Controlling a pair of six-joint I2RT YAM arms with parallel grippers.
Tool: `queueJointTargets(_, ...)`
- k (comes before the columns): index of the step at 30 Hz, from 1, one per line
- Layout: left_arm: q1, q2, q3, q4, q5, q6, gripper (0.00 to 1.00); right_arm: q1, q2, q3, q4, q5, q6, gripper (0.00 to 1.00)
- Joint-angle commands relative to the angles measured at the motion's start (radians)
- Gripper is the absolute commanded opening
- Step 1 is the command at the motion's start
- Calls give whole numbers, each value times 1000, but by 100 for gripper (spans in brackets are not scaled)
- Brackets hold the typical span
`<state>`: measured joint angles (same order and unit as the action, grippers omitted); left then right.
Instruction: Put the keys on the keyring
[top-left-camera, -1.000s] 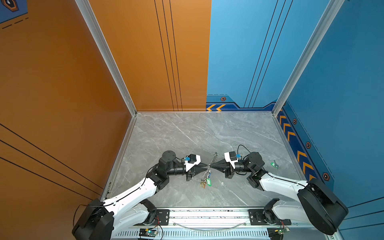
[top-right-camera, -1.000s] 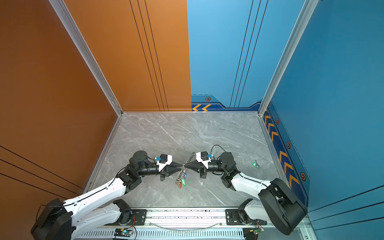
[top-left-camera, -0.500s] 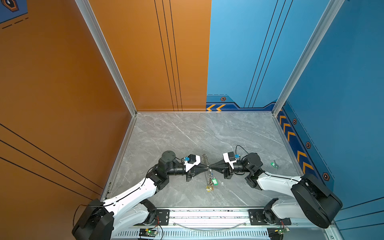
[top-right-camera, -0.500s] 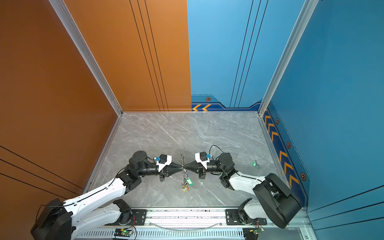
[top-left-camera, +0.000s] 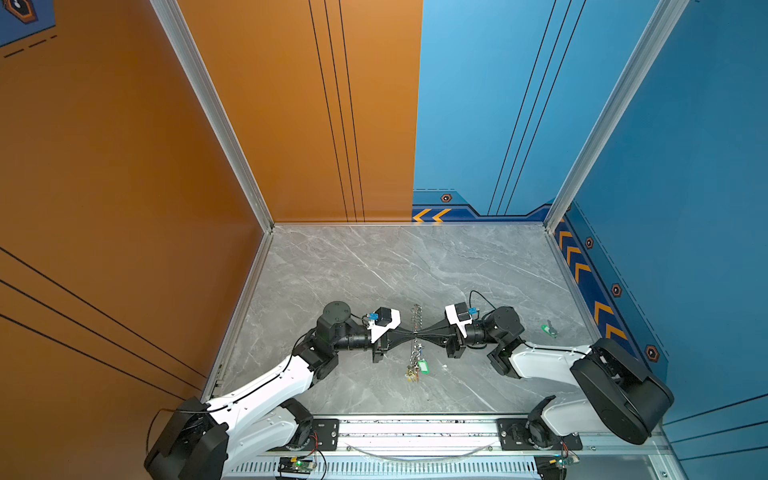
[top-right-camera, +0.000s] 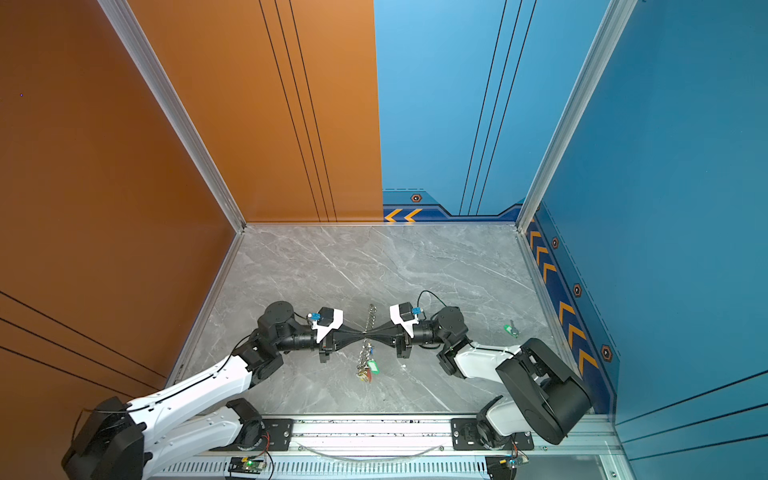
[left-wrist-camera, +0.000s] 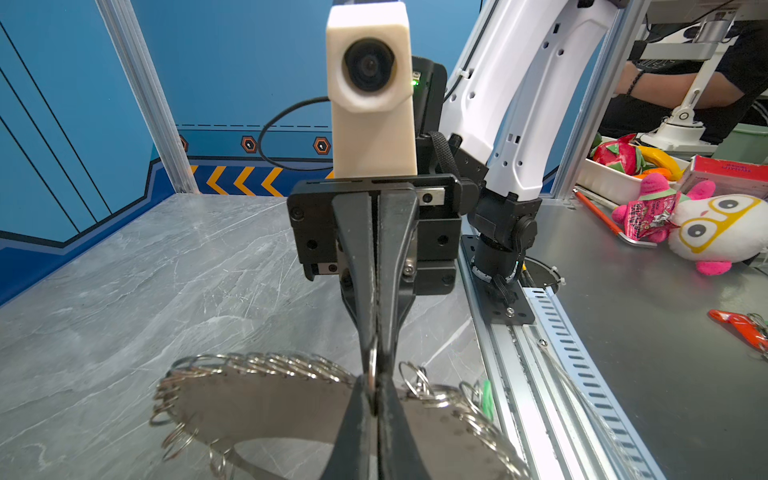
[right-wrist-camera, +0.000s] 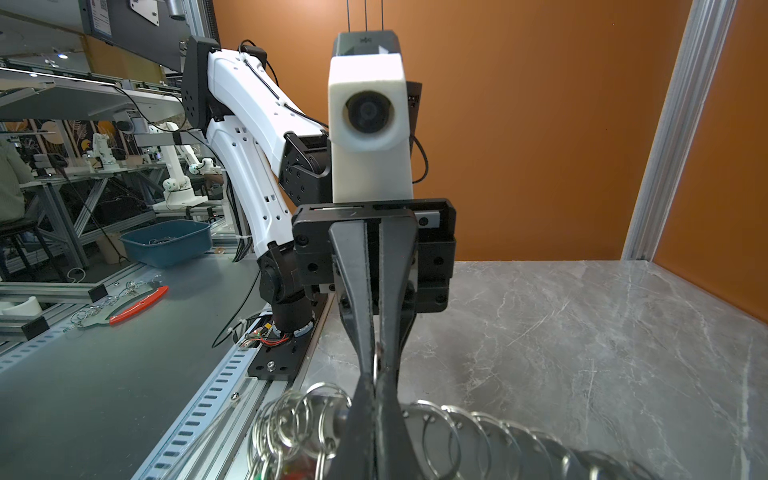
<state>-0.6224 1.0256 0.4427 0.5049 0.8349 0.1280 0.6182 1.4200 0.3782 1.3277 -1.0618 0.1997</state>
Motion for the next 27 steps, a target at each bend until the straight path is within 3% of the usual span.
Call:
queueJointTargets(1, 10, 7, 4, 12, -3, -11, 4, 0, 4, 7, 72, -14, 17, 0)
queueJointTargets(5, 10, 19, 4, 11, -42, -1, 1, -17, -5, -6, 33, 19, -14, 0)
queueJointTargets(9, 3, 41, 30, -52, -84, 35, 0, -24, -55, -6, -156, 60, -125, 15)
queueJointTargets(17, -44, 72, 78, -200, -200, 152, 0, 6, -254, 83, -924, 199, -568, 24)
queueJointTargets(27, -61, 86, 87, -233, -206, 192, 0, 28, -210, 108, -932, 229, -580, 23)
